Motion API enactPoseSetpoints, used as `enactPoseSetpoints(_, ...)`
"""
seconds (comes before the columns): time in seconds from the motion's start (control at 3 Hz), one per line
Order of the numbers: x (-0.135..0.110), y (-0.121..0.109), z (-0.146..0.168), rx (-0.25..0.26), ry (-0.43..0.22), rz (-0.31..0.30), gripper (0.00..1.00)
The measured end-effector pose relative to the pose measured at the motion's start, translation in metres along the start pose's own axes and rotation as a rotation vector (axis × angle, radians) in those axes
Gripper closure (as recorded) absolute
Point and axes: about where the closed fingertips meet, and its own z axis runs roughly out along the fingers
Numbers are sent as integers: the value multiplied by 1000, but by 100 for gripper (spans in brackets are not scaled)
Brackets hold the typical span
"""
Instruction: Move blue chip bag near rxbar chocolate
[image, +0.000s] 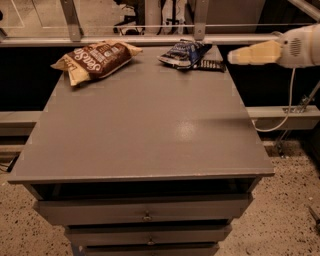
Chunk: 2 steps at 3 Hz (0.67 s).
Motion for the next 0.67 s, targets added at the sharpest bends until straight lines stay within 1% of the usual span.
enactPoseSetpoints(0.33,36,-22,-88,-31,8,-118,0)
enactPoseSetpoints(0.67,53,-14,-106,-71,56,-214,0)
